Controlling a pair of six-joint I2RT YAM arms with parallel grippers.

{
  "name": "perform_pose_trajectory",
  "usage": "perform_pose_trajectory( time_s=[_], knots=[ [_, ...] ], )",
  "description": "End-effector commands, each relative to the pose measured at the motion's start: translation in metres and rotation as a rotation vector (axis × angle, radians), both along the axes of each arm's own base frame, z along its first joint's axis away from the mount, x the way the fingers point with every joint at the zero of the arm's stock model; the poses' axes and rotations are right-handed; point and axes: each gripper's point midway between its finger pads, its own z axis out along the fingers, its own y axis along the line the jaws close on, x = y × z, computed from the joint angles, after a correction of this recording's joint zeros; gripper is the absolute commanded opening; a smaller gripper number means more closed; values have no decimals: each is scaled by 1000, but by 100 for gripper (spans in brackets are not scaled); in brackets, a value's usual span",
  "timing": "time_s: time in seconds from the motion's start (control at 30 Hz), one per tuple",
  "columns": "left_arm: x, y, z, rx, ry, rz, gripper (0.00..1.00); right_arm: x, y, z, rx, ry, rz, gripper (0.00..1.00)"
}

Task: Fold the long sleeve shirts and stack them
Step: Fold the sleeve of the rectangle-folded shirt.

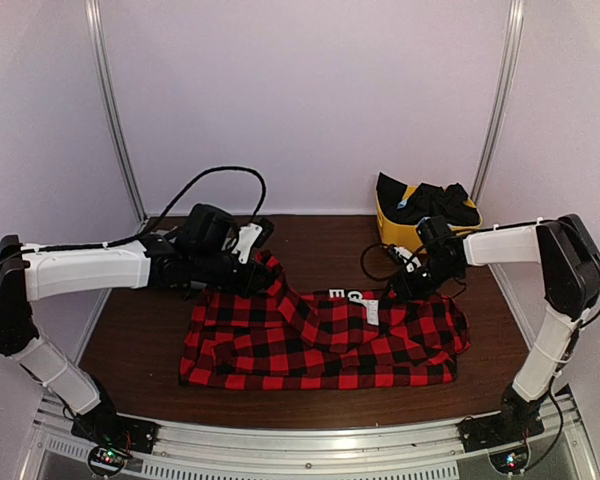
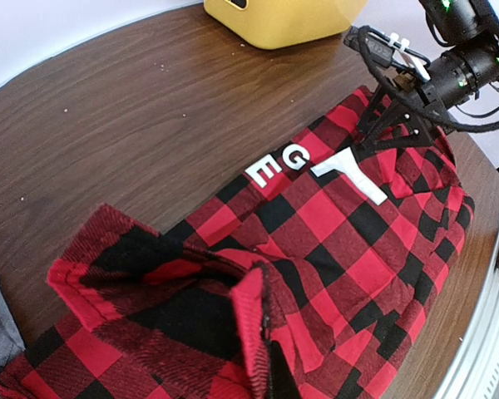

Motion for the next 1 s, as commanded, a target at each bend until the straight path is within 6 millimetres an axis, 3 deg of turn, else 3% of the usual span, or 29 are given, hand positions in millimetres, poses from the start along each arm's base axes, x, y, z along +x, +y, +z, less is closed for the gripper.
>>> perform_pose_trajectory(
  time_s=[0.0,0.1,0.27,0.6,0.97],
  knots=[
    [6,2,-3,12,-18,10,1,-7,8,-3,2,33,48,54],
    [7,4,-5,18,-17,13,1,-12,12,-8,-5,33,84,46],
    [7,6,-6,21,-20,20,0,-14,15,-10,3,41,91,23],
    [9,22,-9,40,-29,68,0,-10,9,-2,-19,18,64,3],
    [10,38,-18,74,-30,134,0,-5,1,3,-35,-3,37,0]
  ],
)
